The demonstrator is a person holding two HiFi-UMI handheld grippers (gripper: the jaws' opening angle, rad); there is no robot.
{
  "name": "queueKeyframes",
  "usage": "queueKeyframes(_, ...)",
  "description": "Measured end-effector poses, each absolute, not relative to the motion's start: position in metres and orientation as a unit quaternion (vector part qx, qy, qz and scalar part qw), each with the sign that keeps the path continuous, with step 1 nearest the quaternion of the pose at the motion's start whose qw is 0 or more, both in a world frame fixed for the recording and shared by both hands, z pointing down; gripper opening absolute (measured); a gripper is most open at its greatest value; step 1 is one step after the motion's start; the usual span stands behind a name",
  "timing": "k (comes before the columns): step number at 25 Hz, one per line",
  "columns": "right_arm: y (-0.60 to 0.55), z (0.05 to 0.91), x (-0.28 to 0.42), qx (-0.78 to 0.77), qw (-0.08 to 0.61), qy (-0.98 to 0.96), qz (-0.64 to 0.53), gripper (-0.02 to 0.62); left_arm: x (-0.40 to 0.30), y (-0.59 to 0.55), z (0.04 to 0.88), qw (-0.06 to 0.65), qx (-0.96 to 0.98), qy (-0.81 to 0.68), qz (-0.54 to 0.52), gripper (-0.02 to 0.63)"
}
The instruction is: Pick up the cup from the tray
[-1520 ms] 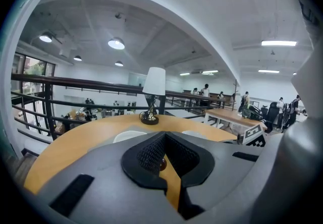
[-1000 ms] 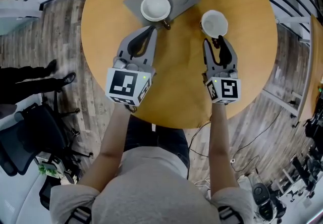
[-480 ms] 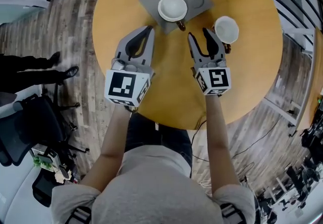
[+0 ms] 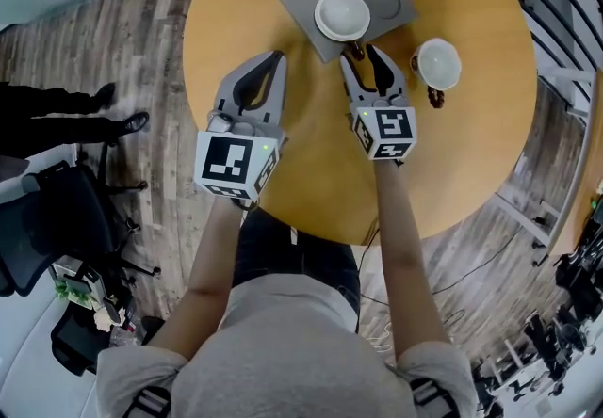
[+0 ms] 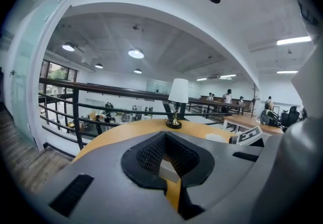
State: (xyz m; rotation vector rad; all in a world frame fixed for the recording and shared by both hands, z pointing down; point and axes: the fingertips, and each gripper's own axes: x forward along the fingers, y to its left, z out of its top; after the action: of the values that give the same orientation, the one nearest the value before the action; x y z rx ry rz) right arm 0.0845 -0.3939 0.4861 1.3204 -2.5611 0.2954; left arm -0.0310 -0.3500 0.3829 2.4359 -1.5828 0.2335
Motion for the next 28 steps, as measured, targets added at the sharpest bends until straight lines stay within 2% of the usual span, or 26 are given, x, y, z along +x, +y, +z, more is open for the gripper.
queueKeyframes(13, -0.404, 0.492, 0.074, 0.453, 0.130, -0.878, 0.082, 0.171, -0.051, -0.350, 0.396, 0.131, 0.823, -0.547, 0.081, 0.006)
queueKeyframes(19, -0.403, 0.490, 0.078, 0.467, 0.126, -0.873, 0.067, 0.063, -0.056, -0.350, 0.398, 0.133, 0.819, -0.553, 0.083, 0.006)
queueKeyframes(28, -0.402, 0.485, 0.074, 0.477, 0.129, -0.867, 0.067, 0.052, -0.057, -0.349, 0.402, 0.140, 0.818, -0.552, 0.083, 0.006)
